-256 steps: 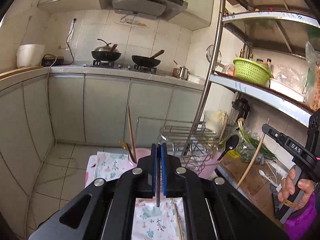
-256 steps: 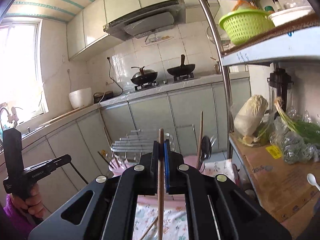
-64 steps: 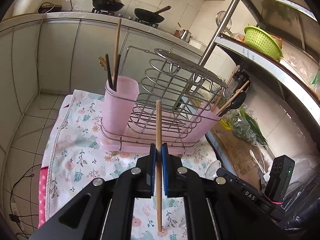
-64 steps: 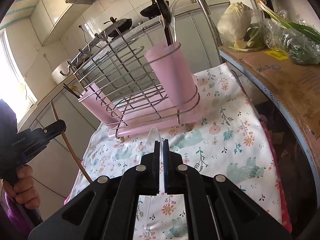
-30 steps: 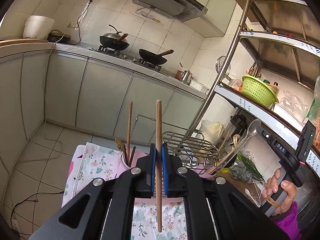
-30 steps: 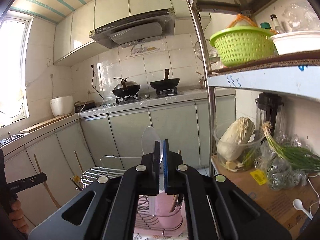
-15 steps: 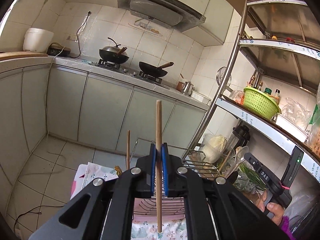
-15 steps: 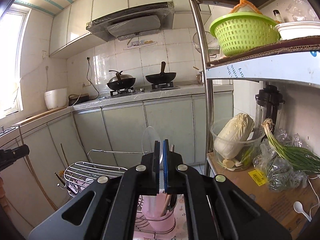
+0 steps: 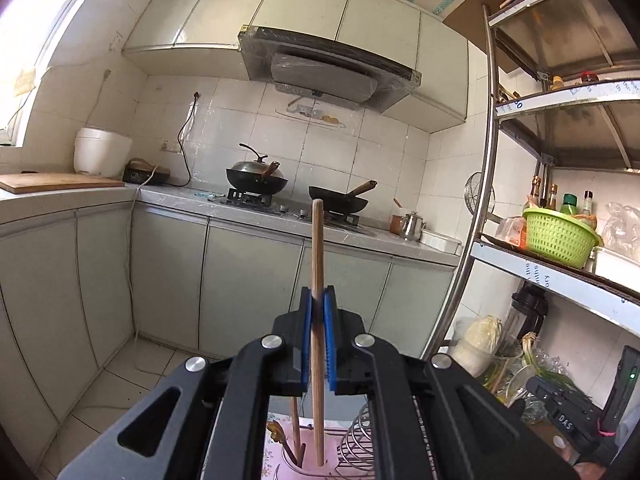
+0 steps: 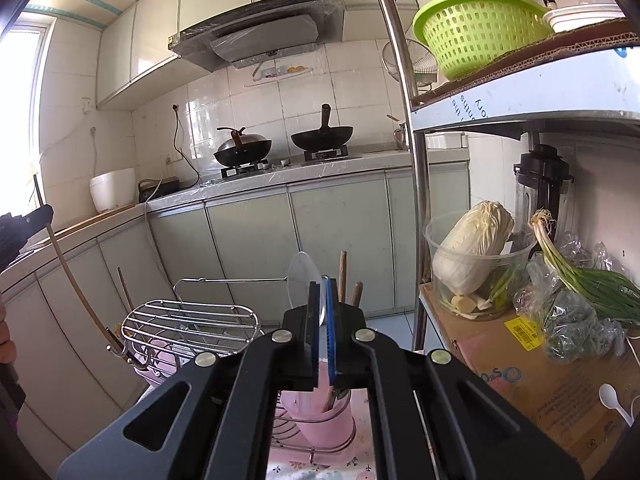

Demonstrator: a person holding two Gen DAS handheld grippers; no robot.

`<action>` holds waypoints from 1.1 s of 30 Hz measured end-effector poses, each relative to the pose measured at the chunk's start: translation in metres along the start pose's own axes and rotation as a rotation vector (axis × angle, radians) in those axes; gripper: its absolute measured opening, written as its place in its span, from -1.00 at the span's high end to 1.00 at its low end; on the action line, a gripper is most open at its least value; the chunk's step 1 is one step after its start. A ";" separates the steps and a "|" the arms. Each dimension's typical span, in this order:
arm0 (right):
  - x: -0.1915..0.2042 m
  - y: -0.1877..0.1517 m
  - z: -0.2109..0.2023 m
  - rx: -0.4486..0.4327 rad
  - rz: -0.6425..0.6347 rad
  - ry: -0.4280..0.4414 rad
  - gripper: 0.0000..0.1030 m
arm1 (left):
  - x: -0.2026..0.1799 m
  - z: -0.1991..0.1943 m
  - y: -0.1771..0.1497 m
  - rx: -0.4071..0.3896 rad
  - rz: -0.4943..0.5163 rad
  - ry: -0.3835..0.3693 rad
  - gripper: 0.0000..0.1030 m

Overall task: Organize utensils
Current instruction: 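Lift the clear utensil and wooden chopstick upright and carry them above the pink cup, then lower the utensil and chopstick into the pink cup and open both tools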

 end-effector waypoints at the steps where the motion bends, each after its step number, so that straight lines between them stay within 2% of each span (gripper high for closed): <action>1: -0.001 -0.001 0.001 0.003 0.001 0.000 0.94 | 0.000 0.004 -0.003 -0.001 0.007 0.013 0.90; 6: -0.003 -0.006 0.004 0.015 0.002 -0.002 0.94 | -0.006 0.026 -0.024 0.039 0.028 0.031 0.90; 9: -0.003 -0.009 0.006 0.024 -0.002 -0.002 0.94 | -0.011 0.032 -0.040 0.076 0.034 0.013 0.90; 16: -0.004 -0.019 0.009 0.050 0.004 0.005 0.94 | -0.023 0.027 -0.080 0.138 0.036 -0.032 0.90; 24: -0.003 -0.034 0.008 0.072 0.005 0.006 0.94 | -0.017 0.027 -0.129 0.212 0.000 -0.034 0.89; 29: -0.005 -0.043 0.011 0.092 0.020 0.006 0.94 | -0.006 0.034 -0.146 0.246 -0.027 -0.025 0.89; 33: -0.010 -0.051 0.015 0.108 0.025 -0.004 0.94 | 0.006 0.042 -0.146 0.253 -0.061 -0.022 0.89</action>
Point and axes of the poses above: each gripper's, at about its wrist camera, not at the fingertips, and z roughly the way its jaws point, x to its left, y to its top, the point moved 10 cm from there along z, roughly the way its jaws point, and after that the axes turned 7 degrees about z, right-handed, at the moved point
